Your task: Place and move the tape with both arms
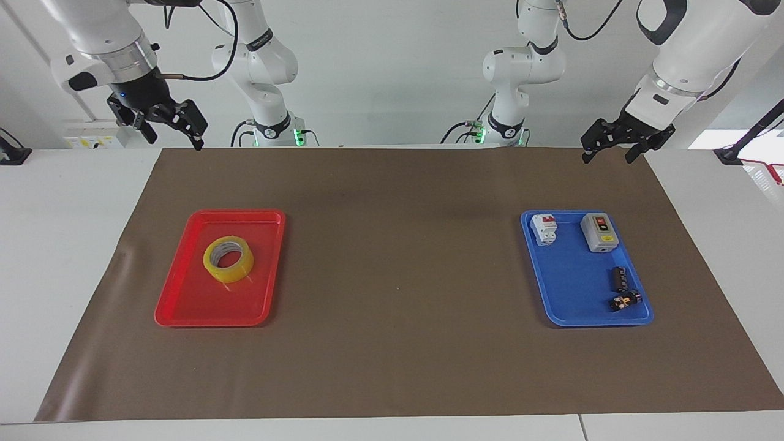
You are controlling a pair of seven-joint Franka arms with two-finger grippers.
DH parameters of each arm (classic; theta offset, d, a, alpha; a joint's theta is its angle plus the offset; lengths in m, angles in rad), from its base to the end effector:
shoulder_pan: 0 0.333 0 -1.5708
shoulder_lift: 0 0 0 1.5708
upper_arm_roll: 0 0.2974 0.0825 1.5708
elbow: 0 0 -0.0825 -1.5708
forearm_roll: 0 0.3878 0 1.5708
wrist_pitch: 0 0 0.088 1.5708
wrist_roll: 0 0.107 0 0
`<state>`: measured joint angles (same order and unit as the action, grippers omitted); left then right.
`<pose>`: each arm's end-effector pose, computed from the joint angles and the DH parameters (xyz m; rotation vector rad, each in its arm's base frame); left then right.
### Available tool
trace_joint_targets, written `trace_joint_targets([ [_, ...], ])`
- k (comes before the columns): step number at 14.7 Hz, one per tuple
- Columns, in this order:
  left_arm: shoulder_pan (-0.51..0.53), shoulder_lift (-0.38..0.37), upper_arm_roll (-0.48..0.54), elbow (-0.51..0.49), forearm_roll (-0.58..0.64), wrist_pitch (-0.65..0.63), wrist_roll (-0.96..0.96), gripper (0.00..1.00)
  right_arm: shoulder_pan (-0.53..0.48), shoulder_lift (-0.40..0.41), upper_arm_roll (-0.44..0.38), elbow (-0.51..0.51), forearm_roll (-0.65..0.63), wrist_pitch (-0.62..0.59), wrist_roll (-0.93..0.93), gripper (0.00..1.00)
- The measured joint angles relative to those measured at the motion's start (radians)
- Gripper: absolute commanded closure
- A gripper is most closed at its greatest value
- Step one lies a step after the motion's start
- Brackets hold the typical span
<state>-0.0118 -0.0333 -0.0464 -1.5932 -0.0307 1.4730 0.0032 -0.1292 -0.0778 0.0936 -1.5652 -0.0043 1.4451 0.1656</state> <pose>0.5367 -0.0352 0.6055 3.1104 -0.0980 -0.1365 0.5219 -0.0170 0.6396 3.1107 -0.3154 -0.0654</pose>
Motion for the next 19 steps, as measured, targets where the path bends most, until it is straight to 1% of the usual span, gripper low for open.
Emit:
trace_joint_targets([
  [7, 0.03, 0.0, -0.033, 0.004, 0.0, -0.002, 0.0, 0.0, 0.004, 0.0, 0.001, -0.007, -0.022, 0.02, -0.089, 0.0],
  [19, 0.031, -0.001, -0.046, 0.004, 0.0, -0.004, 0.0, 0.0, 0.005, 0.0, 0.005, -0.007, -0.029, 0.021, -0.097, 0.0],
])
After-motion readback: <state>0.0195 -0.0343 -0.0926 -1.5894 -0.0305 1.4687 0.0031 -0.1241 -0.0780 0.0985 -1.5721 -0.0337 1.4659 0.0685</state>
